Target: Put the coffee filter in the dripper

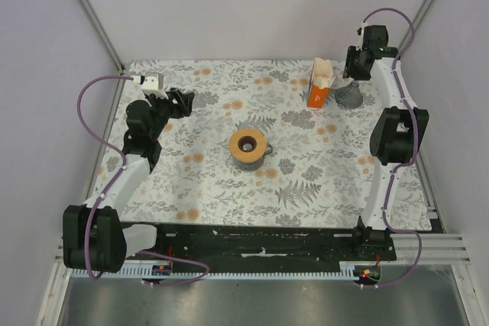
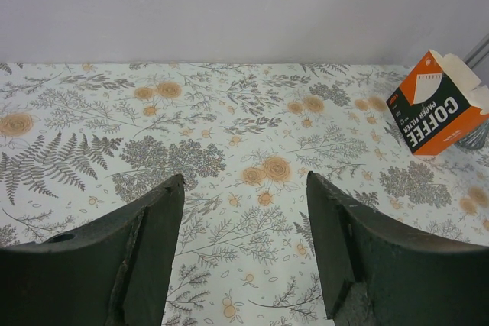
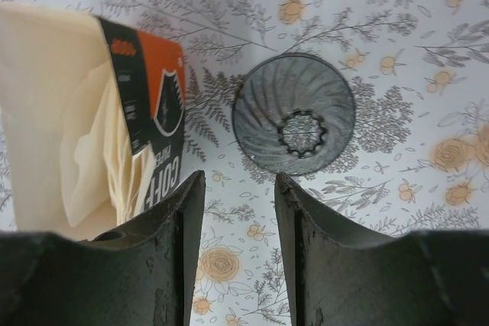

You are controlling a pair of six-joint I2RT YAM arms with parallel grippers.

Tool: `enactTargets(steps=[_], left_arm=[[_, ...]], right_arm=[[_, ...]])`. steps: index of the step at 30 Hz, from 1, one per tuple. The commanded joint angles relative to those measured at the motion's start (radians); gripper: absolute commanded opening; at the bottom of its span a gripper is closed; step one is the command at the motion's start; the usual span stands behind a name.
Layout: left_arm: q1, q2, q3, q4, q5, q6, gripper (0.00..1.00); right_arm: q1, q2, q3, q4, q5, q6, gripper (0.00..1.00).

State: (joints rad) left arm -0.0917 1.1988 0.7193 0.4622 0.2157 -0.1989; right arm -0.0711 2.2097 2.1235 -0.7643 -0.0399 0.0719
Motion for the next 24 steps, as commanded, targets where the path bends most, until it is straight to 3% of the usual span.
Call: enactTargets(steps=[1,24], left_arm=[[0.000,-0.016,0.023,0.027,0.001,0.044,0.71],[0.001,-0.011,0.026,0.018,0.005,0.050,0.72]], right_arm=[[-0.015,0.010,0.026,0.063,0.127,0.091,0.48],[-0.010,0.087,0.010,0.117,0.120,0.129,0.47]])
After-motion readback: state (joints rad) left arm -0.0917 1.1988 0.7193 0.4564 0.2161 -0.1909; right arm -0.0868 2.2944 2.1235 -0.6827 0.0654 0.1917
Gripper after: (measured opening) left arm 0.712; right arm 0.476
